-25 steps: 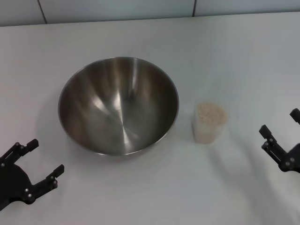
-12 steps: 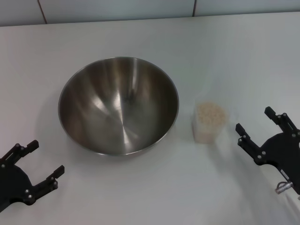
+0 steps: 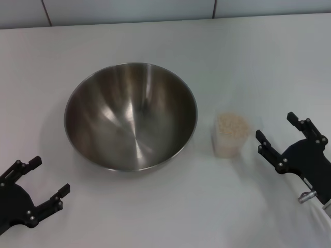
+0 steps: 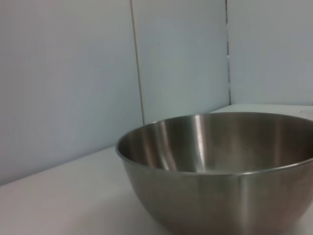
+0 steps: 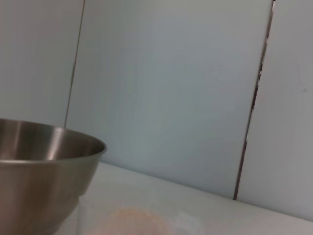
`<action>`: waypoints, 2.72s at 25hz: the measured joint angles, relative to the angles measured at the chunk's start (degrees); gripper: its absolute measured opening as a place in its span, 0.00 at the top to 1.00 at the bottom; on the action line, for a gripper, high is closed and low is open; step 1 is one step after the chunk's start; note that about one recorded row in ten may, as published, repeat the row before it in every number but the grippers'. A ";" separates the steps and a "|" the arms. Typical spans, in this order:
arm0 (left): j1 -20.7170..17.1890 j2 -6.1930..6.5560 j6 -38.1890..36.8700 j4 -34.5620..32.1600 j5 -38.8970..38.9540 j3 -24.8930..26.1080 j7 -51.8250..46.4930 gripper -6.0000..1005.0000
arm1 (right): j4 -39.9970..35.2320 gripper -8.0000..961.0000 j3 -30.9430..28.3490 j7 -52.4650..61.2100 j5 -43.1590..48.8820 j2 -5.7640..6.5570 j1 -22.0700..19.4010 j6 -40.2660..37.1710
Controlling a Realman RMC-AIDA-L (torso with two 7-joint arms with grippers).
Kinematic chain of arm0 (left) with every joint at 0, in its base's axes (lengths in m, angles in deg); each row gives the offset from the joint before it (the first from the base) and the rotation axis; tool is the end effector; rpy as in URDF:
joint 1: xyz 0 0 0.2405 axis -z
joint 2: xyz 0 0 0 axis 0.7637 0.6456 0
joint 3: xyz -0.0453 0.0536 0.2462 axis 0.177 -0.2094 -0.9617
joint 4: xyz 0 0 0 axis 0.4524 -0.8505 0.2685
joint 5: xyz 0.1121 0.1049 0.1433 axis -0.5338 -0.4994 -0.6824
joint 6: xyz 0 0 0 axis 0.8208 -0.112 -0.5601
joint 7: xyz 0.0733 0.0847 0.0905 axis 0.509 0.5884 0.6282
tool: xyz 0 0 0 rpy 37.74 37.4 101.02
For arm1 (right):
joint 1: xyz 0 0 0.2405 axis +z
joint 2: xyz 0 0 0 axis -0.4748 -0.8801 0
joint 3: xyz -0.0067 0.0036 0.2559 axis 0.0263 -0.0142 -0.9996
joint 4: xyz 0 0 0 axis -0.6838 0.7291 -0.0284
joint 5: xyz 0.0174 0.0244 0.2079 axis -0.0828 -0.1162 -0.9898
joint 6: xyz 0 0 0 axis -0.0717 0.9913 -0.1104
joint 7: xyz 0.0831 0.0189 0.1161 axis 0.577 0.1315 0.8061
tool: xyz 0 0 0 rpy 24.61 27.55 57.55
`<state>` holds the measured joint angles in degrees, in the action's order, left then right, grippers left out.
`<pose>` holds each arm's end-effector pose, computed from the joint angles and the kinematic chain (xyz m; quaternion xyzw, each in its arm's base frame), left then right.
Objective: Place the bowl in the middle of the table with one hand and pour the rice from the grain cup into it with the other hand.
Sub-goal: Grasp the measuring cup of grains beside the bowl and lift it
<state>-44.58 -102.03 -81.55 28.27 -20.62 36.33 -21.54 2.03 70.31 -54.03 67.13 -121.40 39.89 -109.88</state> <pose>-0.3704 0.1872 -0.0153 -0.8920 -0.1348 -0.2446 0.3555 0.3435 0.2105 -0.0673 -0.7965 0.1493 0.2365 0.5361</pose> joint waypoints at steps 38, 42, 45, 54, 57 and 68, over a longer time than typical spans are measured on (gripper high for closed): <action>0.07 0.00 0.90 0.61 -0.09 -0.09 0.17 0.14 | 1.20 0.19 -3.28 -0.07 0.01 -0.02 3.84 3.96; 0.06 0.00 1.47 0.61 -0.09 -0.09 0.17 0.14 | 1.24 0.19 -2.94 -0.07 0.33 -0.02 4.26 3.98; 0.02 0.00 1.55 0.61 -0.09 -0.09 0.17 0.14 | 1.31 0.28 -2.74 -0.20 0.52 -0.02 4.48 3.93; 0.06 0.00 2.15 0.61 -0.09 -0.09 0.17 0.14 | 1.69 0.73 -2.71 -1.39 0.54 -0.02 5.12 3.97; 0.11 0.00 2.19 0.61 -0.09 -0.09 0.17 0.14 | 1.70 0.87 -3.01 -1.39 0.54 -0.02 5.23 3.98; 0.25 0.00 2.37 0.61 -0.09 -0.09 0.17 0.14 | 3.01 0.96 -5.40 -1.49 0.17 -0.08 5.01 0.84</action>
<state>-44.34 -102.03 -79.18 28.88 -20.71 36.24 -21.37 5.03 64.91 -55.52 67.31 -121.48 44.91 -109.04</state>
